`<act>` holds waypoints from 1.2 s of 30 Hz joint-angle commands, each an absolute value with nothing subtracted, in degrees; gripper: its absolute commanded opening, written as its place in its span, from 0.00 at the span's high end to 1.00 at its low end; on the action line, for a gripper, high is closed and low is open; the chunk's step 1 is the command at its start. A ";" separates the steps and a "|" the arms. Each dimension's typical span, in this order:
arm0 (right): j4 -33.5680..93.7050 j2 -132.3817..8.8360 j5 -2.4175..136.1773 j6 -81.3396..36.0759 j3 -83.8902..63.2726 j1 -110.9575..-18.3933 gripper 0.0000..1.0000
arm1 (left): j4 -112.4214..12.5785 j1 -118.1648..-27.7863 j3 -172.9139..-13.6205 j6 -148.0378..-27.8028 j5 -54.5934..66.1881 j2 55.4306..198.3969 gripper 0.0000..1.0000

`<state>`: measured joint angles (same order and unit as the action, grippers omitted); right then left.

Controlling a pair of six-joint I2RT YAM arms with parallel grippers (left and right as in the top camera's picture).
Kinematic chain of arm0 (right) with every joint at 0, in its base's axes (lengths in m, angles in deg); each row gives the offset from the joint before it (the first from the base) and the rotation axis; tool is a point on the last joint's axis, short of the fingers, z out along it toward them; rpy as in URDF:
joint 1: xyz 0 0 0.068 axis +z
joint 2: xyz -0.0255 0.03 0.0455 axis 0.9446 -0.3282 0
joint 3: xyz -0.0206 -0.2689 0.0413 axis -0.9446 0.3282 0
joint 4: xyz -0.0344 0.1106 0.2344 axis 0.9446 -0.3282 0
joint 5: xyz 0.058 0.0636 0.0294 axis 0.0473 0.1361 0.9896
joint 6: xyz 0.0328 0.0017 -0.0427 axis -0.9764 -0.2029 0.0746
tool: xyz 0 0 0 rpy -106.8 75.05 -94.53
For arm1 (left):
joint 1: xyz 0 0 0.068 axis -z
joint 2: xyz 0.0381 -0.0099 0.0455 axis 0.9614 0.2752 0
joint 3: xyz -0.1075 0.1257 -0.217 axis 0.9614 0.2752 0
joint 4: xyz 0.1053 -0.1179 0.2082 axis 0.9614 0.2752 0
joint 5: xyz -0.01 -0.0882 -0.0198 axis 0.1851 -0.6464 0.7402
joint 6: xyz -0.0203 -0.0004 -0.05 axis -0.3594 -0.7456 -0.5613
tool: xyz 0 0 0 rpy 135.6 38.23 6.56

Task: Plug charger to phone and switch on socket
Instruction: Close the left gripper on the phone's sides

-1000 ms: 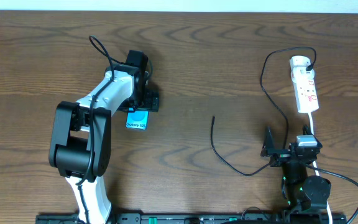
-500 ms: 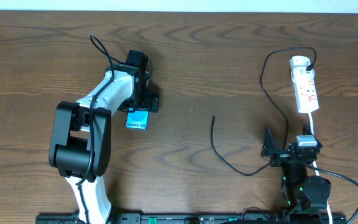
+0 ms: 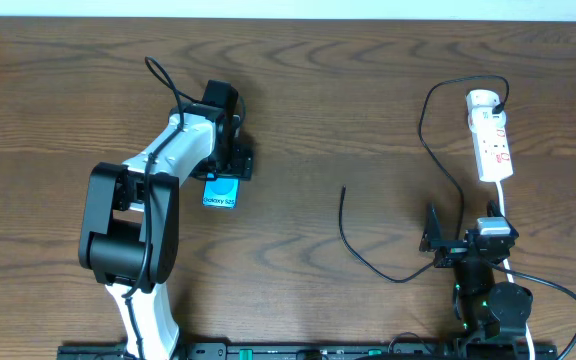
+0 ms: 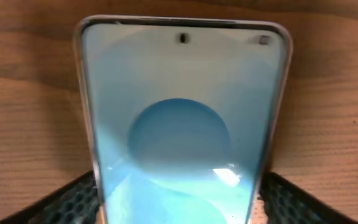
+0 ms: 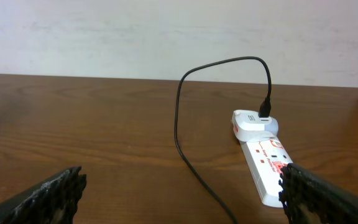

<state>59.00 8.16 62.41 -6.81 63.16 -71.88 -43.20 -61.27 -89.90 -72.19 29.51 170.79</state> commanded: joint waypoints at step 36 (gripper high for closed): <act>58.76 8.62 62.19 -7.42 63.25 -71.48 0.01 | -42.85 -61.40 -89.31 -71.87 30.26 171.36 0.92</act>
